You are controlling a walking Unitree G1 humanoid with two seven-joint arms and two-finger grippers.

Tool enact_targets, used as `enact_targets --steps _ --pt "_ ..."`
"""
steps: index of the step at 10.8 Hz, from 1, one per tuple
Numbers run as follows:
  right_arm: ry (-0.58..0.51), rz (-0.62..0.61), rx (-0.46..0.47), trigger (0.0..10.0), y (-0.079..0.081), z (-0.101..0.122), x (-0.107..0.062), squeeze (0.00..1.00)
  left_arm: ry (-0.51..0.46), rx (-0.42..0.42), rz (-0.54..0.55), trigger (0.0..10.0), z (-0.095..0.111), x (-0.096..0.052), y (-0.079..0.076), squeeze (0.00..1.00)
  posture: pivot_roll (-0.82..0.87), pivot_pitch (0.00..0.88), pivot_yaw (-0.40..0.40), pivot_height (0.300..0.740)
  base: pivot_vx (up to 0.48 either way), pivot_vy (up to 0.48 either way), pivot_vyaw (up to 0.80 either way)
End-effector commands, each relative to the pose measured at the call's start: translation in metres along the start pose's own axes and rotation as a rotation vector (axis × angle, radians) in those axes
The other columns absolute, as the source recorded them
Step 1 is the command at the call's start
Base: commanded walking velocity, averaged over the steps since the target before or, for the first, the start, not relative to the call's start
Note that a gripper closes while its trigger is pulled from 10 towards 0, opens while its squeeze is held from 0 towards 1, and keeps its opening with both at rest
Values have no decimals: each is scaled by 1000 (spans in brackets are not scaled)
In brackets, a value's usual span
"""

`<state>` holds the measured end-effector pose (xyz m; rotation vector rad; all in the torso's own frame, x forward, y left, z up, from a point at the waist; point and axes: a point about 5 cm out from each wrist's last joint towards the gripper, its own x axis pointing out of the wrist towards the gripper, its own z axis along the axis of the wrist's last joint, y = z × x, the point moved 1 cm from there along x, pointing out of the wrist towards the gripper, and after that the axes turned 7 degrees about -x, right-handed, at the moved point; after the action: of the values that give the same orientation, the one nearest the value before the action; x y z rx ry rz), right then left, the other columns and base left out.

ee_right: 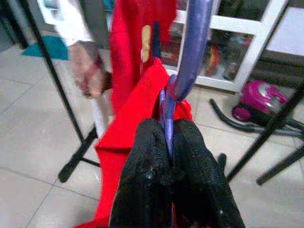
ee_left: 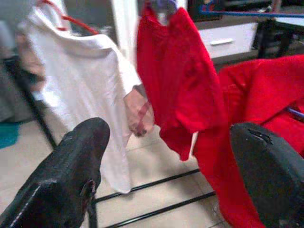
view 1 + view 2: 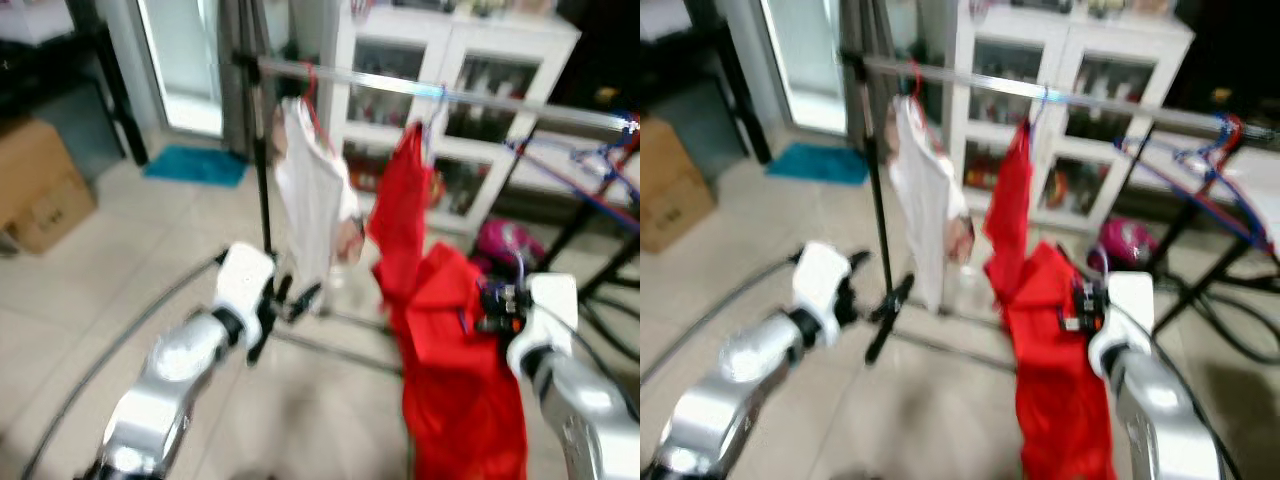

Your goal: Hang hanger

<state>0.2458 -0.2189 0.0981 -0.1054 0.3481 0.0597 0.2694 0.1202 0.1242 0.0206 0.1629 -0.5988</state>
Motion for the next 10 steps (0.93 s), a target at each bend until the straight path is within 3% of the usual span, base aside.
enact_targets --steps 1,2,3,5,7,9,10 --pt "-34 -1 -6 0 -2 9 0 0 -3 2 -13 10000 1 2 -3 0 41 0 -35 740 0 0 0" --pt "-66 111 -10 0 4 17 -1 0 11 25 -70 10000 2 7 -6 0 42 0 -36 740 0 0 0" --pt "-104 231 -17 0 12 28 -4 0 -19 -36 -188 10000 8 11 -11 1000 37 0 -30 740 0 0 0" --pt "-201 424 60 0 36 57 -9 0 56 154 -210 10000 1 32 -3 1000 30 0 -32 740 0 0 0" --pt "-257 555 80 0 50 75 -15 0 49 220 -206 10000 4 49 2 1000 13 0 -34 740 0 0 0" --pt "-290 663 80 0 60 92 -22 0 -4 231 -251 10000 15 67 4 1000 6 0 -36 740 0 0 0" --pt "-299 675 84 0 61 95 -22 0 -9 211 -297 10000 16 68 2 910 4 0 -34 740 0 0 0"
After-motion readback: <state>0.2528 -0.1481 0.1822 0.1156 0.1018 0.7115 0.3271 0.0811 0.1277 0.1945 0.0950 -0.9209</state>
